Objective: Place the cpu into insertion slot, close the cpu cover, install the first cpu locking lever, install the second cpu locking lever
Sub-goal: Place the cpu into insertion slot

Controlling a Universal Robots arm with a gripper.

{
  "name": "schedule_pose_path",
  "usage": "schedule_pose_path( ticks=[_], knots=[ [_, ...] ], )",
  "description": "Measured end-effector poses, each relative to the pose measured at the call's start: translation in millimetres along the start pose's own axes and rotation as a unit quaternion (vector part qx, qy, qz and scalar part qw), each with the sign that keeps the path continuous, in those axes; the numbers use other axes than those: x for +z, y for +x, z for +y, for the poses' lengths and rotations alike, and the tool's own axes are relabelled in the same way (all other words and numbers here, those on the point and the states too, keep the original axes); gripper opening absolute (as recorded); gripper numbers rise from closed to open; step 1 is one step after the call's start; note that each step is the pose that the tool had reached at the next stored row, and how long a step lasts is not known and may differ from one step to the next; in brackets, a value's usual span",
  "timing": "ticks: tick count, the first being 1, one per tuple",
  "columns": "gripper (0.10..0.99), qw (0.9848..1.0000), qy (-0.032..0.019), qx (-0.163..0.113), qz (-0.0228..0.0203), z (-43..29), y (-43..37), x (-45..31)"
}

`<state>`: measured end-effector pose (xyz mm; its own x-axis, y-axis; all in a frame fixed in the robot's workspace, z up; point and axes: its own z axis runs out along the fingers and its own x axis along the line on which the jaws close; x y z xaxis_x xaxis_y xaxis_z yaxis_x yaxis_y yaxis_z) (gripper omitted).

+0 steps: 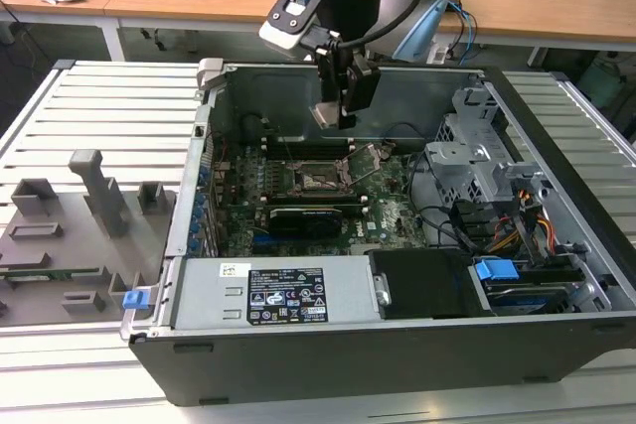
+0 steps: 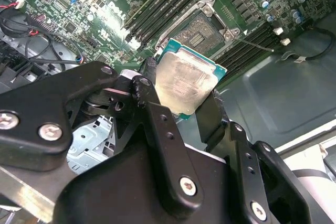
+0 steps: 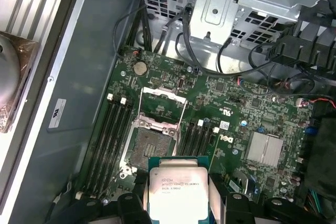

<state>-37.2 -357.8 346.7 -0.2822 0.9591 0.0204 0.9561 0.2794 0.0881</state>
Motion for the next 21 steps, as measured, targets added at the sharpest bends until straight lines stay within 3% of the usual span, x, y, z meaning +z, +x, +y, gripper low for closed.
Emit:
schedule_pose_path(
  ticks=[18, 21],
  knots=[
    [0.541, 1.0, 0.0, 0.001, -0.0001, -0.9, -0.2, 10.3],
    [0.541, 0.9999, -0.0003, 0.013, -0.0011, -1.2, -0.2, 13.3]
  ],
)
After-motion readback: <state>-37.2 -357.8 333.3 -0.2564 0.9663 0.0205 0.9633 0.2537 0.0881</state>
